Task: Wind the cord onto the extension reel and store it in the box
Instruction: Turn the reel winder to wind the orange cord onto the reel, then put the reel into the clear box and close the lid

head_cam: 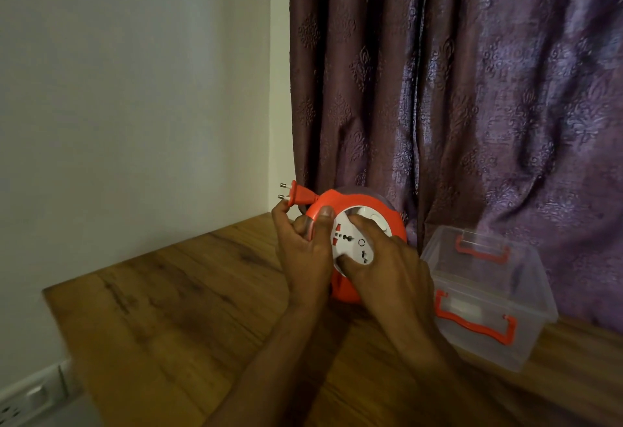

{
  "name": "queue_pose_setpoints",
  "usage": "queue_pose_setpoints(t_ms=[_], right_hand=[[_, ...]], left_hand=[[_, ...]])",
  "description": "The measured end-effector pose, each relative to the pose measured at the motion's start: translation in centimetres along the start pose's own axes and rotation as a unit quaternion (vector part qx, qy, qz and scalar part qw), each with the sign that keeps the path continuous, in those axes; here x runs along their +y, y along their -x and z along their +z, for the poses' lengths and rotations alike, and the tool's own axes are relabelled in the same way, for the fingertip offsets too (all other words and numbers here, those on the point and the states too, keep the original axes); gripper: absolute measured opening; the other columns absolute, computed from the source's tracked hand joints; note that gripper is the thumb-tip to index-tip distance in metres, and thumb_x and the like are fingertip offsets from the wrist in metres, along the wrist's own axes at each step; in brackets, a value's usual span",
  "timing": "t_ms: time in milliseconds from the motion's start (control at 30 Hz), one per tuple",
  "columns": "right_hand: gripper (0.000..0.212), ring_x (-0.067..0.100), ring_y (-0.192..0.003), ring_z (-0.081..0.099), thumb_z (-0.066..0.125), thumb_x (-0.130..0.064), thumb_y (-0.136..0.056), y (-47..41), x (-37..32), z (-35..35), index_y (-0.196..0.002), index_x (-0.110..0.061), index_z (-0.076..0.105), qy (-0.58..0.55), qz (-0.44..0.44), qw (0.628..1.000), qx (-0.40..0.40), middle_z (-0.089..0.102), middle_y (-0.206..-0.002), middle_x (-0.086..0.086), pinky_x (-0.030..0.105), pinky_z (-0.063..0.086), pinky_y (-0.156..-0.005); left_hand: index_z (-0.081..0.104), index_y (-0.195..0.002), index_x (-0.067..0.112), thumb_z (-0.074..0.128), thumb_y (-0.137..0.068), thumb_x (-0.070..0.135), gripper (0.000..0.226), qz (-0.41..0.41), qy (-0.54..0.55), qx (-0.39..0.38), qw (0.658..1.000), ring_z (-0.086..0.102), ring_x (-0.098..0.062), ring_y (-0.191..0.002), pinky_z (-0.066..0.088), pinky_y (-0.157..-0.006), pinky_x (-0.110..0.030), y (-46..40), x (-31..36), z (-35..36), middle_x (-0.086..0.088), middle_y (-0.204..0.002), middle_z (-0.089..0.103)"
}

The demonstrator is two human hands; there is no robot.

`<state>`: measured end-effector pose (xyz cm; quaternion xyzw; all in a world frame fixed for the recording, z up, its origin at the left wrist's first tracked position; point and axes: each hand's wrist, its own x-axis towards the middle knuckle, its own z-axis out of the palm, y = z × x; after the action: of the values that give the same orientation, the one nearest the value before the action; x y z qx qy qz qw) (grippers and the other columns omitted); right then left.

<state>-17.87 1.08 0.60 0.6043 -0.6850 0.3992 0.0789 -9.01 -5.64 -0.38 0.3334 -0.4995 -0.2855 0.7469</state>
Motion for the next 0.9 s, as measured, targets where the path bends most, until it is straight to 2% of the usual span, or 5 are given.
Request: queue_pose_setpoints(t_ms=[267,367,533,733,900], right_hand=[[0.036,0.024,-0.099,0.059,0.047,-0.050,-0.087,-0.1,-1.3,-2.1,-0.120,-0.035,0.049,-0.023,-0.046,0.998,0.025,0.064,-0.110,-0.003,0.032,0.044,-0.073],[0.053,0.030,-0.107,0.057,0.046,-0.057,-0.088,0.4,-1.2,-1.2,-0.134,-0.031,0.036,-0.030,0.025,0.996,-0.074,0.056,-0.126,0.006,0.039,0.047,-0.080],[0.052,0.022,-0.052,0.063,0.065,-0.053,-0.080,2.7,-2.0,2.5,-0.120,-0.026,0.044,-0.286,0.188,0.892,-0.296,0.069,-0.088,0.012,0.028,0.048,-0.046],[0.050,0.023,-0.045,0.062,0.069,-0.049,-0.077,5.1,-1.3,3.8,-0.100,-0.007,0.053,-0.269,0.240,0.862,-0.356,0.071,-0.083,0.016,0.021,0.041,-0.035],[0.055,0.021,-0.039,0.055,0.060,-0.047,-0.085,6.3,-1.1,3.5,-0.100,0.006,0.058,-0.239,0.232,0.876,-0.348,0.069,-0.069,0.017,0.020,0.035,-0.035]], left_hand=[[0.046,-0.137,0.017,0.057,-0.083,0.062,0.071,-0.183,-0.024,0.013,0.983,0.066,-0.030,-0.103,0.056,-0.089,-0.048,-1.0,0.5,-6.1,-0.012,-0.124,0.064],[0.064,-0.111,0.015,0.063,-0.091,0.043,0.035,-0.243,0.091,0.060,0.964,0.073,-0.033,-0.083,0.061,-0.072,-0.050,-0.6,0.7,-9.0,-0.013,-0.096,0.075],[0.064,-0.090,0.005,0.064,-0.092,0.027,0.022,-0.309,0.081,0.056,0.946,0.072,-0.031,-0.069,0.059,-0.065,-0.045,1.2,0.9,-12.3,-0.018,-0.085,0.074],[0.065,-0.091,-0.001,0.070,-0.087,0.018,0.020,-0.364,-0.016,0.048,0.930,0.068,-0.043,-0.096,0.057,-0.082,-0.053,1.8,0.7,-14.8,-0.027,-0.102,0.071],[0.065,-0.107,-0.003,0.069,-0.088,0.019,0.030,-0.372,-0.147,-0.055,0.915,0.065,-0.028,-0.075,0.047,-0.054,-0.030,0.4,0.7,-16.3,-0.015,-0.088,0.068]])
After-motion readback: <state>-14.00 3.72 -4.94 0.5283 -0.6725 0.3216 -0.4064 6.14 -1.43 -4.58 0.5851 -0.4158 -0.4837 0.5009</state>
